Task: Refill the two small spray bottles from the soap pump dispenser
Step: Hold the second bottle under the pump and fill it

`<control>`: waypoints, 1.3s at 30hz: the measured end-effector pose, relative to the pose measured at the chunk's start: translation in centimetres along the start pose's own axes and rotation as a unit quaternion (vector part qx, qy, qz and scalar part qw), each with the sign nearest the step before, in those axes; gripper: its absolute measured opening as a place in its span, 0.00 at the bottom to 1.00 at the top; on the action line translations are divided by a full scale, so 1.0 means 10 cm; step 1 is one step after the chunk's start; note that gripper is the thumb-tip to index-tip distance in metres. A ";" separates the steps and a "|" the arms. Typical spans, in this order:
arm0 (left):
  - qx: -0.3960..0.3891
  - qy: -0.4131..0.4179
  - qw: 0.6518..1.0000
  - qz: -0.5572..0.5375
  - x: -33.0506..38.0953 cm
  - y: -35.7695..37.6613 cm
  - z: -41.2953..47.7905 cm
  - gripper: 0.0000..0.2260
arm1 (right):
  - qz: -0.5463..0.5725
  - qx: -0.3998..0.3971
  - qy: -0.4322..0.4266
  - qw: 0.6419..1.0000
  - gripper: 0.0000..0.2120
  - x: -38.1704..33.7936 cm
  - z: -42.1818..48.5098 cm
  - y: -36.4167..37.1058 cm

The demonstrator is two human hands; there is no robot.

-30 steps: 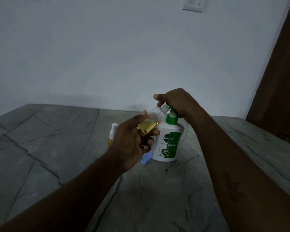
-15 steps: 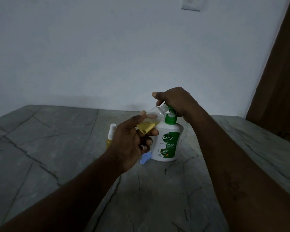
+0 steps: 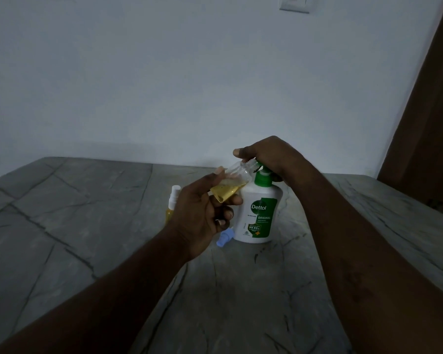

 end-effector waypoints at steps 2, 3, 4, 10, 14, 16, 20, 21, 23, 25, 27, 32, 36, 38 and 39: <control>-0.002 -0.001 1.000 -0.001 0.00 -0.01 0.00 0.19 | 0.004 -0.010 0.004 1.000 0.23 0.01 0.02 0.02; -0.002 0.000 1.000 0.000 0.00 -0.01 0.00 0.19 | 0.004 -0.010 0.001 1.000 0.23 0.01 0.01 0.02; -0.002 -0.001 1.000 -0.001 0.00 -0.01 0.01 0.19 | 0.002 -0.006 -0.003 1.000 0.23 0.00 0.01 0.01; -0.003 -0.002 1.000 -0.004 0.01 0.01 0.00 0.20 | -0.020 0.054 -0.063 0.996 0.19 -0.12 -0.09 -0.09; -0.007 0.000 1.000 -0.002 0.02 0.02 0.00 0.21 | -0.019 0.061 -0.078 0.995 0.18 -0.15 -0.12 -0.11; -0.004 0.000 1.000 -0.004 0.02 0.02 0.00 0.21 | -0.022 0.055 -0.077 0.995 0.18 -0.14 -0.13 -0.10; -0.004 0.003 1.000 -0.005 0.03 0.02 0.00 0.20 | -0.027 0.047 -0.057 0.997 0.18 -0.13 -0.09 -0.08; -0.005 0.003 1.000 -0.006 0.03 0.02 0.00 0.20 | -0.026 0.045 -0.050 0.997 0.19 -0.12 -0.08 -0.08; -0.004 0.001 1.000 -0.007 0.03 0.02 0.00 0.20 | -0.024 0.039 -0.037 0.998 0.20 -0.10 -0.06 -0.08; 0.002 -0.002 1.000 -0.008 0.02 -0.01 0.00 0.19 | -0.019 0.026 -0.021 0.999 0.20 -0.06 -0.04 -0.04; 0.006 -0.005 1.000 -0.011 0.01 -0.02 0.00 0.18 | -0.009 0.007 -0.003 1.000 0.21 -0.02 -0.03 0.00; 0.002 -0.007 1.000 -0.008 -0.01 -0.01 -0.01 0.20 | -0.009 0.009 -0.011 1.000 0.22 0.01 -0.01 0.02; -0.006 -0.005 1.000 -0.007 0.00 0.01 -0.01 0.20 | -0.015 0.034 -0.045 0.998 0.21 -0.07 -0.09 -0.05; -0.012 -0.004 1.000 -0.011 0.01 0.03 0.00 0.20 | -0.011 0.049 -0.064 0.997 0.20 -0.12 -0.12 -0.10; -0.013 -0.005 1.000 -0.012 0.02 0.04 0.00 0.20 | -0.010 0.056 -0.071 0.996 0.20 -0.13 -0.13 -0.12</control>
Point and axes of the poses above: each hand's wrist, its own z-axis towards the middle knuckle, its own y-axis out of the palm, x = y × z, the point moved 6 cm from there along z, towards the middle knuckle, and after that the axes turned 14 degrees about y, right-handed, at the moved point
